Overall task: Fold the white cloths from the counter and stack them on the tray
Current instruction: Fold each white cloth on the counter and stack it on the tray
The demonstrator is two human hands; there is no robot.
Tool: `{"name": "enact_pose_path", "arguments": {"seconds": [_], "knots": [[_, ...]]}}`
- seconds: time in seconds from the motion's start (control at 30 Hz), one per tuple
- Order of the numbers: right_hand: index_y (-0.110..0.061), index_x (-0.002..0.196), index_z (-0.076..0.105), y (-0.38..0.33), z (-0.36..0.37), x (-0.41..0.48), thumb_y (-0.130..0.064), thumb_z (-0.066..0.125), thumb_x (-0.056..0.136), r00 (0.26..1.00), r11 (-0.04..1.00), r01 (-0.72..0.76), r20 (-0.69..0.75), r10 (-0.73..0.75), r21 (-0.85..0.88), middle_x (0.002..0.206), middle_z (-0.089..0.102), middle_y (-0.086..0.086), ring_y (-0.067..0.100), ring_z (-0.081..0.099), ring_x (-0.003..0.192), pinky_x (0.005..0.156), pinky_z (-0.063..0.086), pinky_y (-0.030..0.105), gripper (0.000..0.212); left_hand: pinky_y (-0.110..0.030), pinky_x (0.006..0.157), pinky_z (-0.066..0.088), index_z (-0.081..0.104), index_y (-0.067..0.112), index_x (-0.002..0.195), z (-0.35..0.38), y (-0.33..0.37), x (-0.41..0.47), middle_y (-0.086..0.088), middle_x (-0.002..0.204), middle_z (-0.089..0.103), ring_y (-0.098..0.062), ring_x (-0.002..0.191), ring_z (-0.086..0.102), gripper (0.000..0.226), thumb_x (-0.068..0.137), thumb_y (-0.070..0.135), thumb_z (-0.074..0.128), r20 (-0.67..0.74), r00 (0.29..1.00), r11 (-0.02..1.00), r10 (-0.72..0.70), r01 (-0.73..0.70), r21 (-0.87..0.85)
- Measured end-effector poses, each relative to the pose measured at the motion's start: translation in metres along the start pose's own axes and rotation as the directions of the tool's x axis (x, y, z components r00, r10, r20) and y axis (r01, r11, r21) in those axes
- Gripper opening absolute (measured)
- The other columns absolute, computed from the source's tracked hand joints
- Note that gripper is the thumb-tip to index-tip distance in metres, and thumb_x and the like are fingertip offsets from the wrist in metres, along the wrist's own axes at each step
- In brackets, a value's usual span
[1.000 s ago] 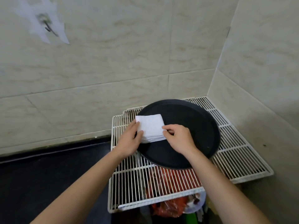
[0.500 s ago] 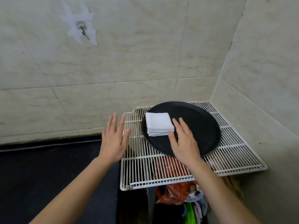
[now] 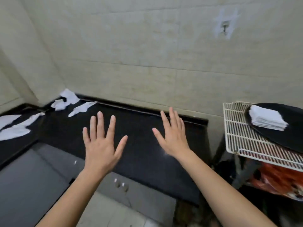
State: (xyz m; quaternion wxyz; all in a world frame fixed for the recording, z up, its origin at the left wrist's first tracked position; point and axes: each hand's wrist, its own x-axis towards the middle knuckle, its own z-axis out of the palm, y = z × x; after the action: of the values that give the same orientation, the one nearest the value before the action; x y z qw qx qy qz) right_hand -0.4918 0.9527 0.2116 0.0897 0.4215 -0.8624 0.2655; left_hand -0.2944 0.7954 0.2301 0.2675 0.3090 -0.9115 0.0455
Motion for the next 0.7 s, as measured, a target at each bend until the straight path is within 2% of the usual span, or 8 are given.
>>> {"name": "enact_pose_path", "arguments": {"seconds": [0.17,0.27,0.4,0.5,0.7], "knots": [[-0.029,0.16,0.004,-0.138,0.066,-0.005,-0.061,0.034,0.1,0.951,0.956,0.274,0.119,-0.285,0.101,0.167,-0.015,0.004,0.023,-0.013,0.154,0.124,-0.006,0.042,0.074,-0.063,0.117,0.013,0.02,0.022,0.157,-0.047,-0.121,-0.069,-0.011,0.166,-0.002,-0.031,0.152,-0.003,0.077,0.093,0.064,0.025,-0.01,0.977,0.973,-0.214,0.214,0.085],[-0.03,0.16,0.003,-0.192,0.094,-0.004,-0.061,0.035,0.099,0.906,0.916,0.374,0.155,-0.394,0.143,0.167,-0.016,0.003,0.022,-0.014,0.153,0.124,-0.007,0.04,0.075,-0.062,0.118,0.011,0.019,0.022,0.157,-0.062,-0.168,-0.091,-0.011,0.166,-0.003,-0.031,0.152,-0.005,0.076,0.093,0.064,0.025,-0.043,0.948,0.943,-0.316,0.319,0.096],[-0.029,0.16,0.003,-0.233,0.13,0.008,-0.063,0.031,0.098,0.856,0.877,0.456,0.194,-0.479,0.153,0.167,-0.016,0.004,0.022,-0.015,0.153,0.122,-0.008,0.039,0.076,-0.063,0.118,0.011,0.02,0.021,0.157,-0.059,-0.215,-0.105,-0.012,0.166,-0.004,-0.032,0.152,-0.006,0.076,0.093,0.063,0.025,-0.069,0.909,0.902,-0.411,0.416,0.112],[-0.027,0.16,0.002,-0.253,0.164,0.035,-0.063,0.031,0.098,0.836,0.859,0.488,0.2,-0.511,0.153,0.167,-0.015,0.005,0.024,-0.013,0.154,0.123,-0.004,0.042,0.077,-0.064,0.117,0.01,0.017,0.023,0.158,-0.045,-0.25,-0.101,-0.011,0.165,-0.009,-0.031,0.152,-0.009,0.076,0.094,0.064,0.023,-0.068,0.885,0.873,-0.461,0.466,0.141],[-0.026,0.159,-0.005,-0.293,0.243,0.118,-0.063,0.03,0.099,0.825,0.849,0.5,0.204,-0.527,0.172,0.165,-0.022,0.006,0.025,-0.015,0.153,0.125,-0.002,0.045,0.079,-0.064,0.118,0.008,0.008,0.028,0.158,0.005,-0.329,-0.044,-0.01,0.165,-0.014,-0.031,0.151,-0.013,0.077,0.094,0.07,0.017,-0.01,0.854,0.826,-0.52,0.506,0.246]]}}
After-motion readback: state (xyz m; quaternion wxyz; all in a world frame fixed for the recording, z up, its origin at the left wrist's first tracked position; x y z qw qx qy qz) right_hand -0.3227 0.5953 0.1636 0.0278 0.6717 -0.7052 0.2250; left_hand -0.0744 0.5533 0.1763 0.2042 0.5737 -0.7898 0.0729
